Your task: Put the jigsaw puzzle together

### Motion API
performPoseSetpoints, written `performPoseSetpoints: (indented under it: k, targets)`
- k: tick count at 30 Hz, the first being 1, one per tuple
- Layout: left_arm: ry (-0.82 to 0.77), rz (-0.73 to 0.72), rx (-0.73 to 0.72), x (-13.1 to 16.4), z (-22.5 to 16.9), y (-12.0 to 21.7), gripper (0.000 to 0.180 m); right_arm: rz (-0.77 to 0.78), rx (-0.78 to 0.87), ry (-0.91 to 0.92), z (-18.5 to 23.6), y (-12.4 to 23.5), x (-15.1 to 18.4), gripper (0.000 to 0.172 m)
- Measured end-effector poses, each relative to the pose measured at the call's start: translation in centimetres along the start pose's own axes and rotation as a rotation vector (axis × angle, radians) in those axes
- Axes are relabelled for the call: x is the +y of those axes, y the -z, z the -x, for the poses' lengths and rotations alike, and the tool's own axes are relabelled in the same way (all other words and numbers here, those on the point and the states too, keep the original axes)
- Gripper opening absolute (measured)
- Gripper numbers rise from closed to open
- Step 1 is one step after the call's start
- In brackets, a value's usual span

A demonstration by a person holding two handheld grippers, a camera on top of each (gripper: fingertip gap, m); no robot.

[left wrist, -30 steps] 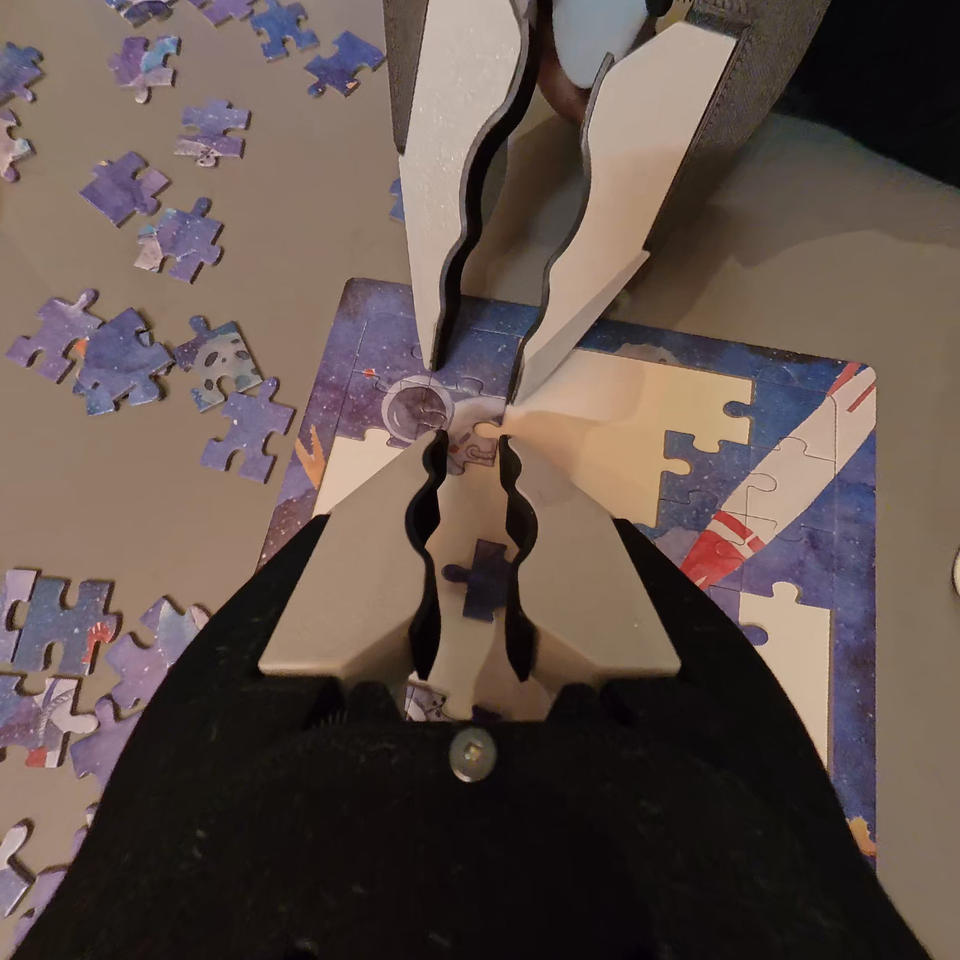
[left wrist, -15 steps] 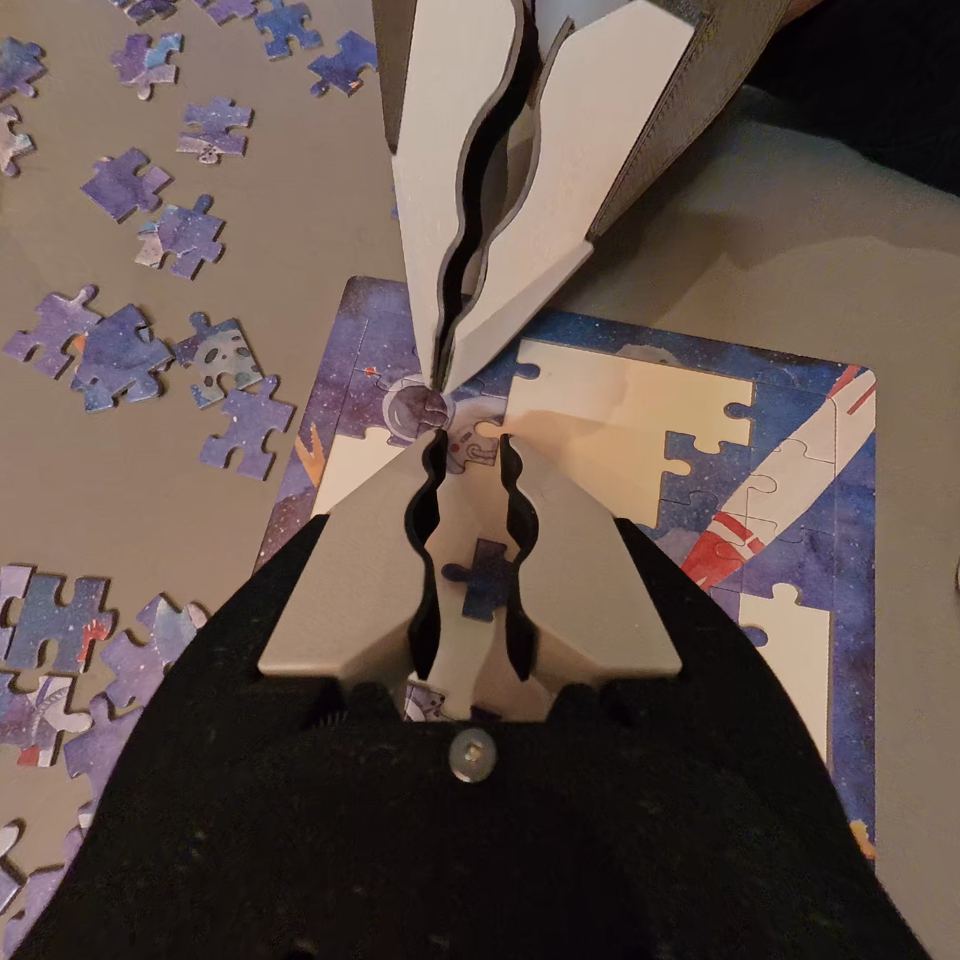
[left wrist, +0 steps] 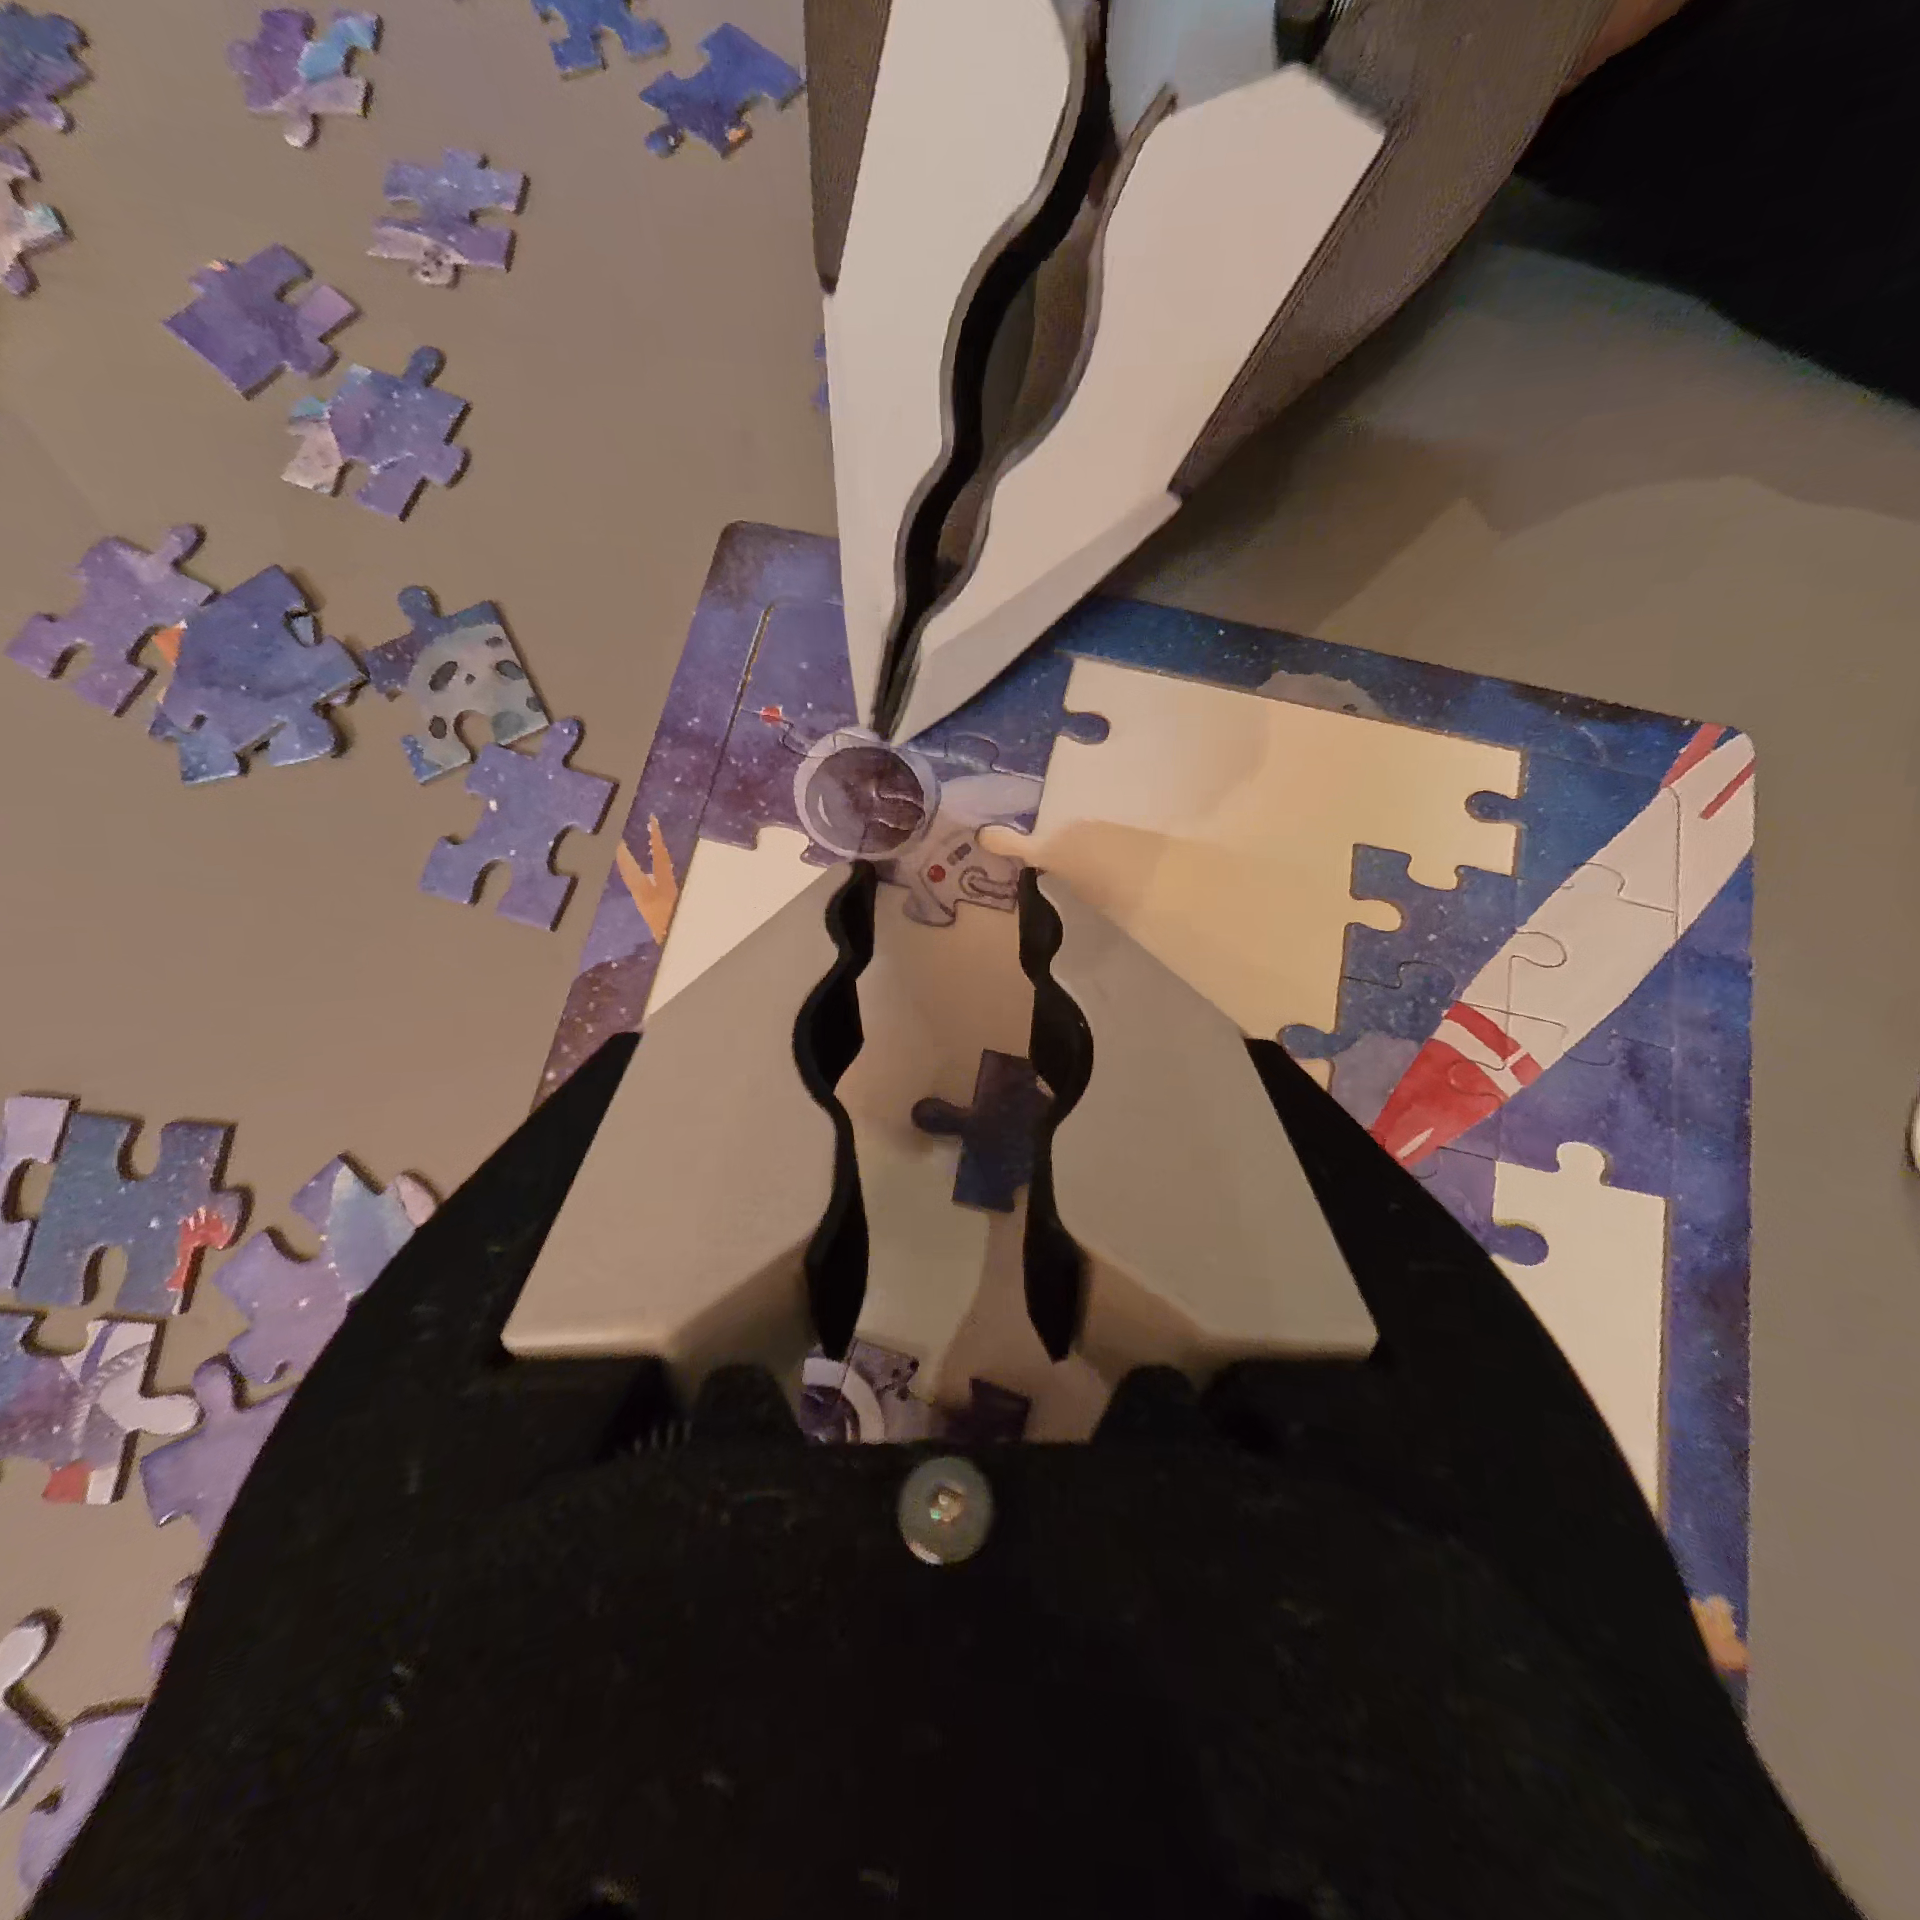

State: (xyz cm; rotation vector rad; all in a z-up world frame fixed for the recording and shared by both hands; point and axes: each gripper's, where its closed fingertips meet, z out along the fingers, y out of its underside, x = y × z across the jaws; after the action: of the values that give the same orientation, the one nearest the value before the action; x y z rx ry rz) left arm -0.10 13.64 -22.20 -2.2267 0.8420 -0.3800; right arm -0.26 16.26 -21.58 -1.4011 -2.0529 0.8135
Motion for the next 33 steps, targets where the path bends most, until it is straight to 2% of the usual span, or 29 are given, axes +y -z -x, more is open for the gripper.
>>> performPoseSetpoints:
  k: [16,26,33]
  targets:
    - [0.0,-0.04,-0.008,-0.8,0.1,0.6,0.029,-0.007,0.148,-0.056,-3.5,2.1,0.6,0.0]
    - [-0.006,-0.005,-0.003,-0.1,0.1,0.4,0.028,0.025,0.027,-0.077,-1.9,1.9,1.6,0.0]
    - [0.005,-0.005,-0.001,-0.1,0.0,0.1,0.029,0.028,0.059,-0.076,-2.3,1.6,1.4,0.0]
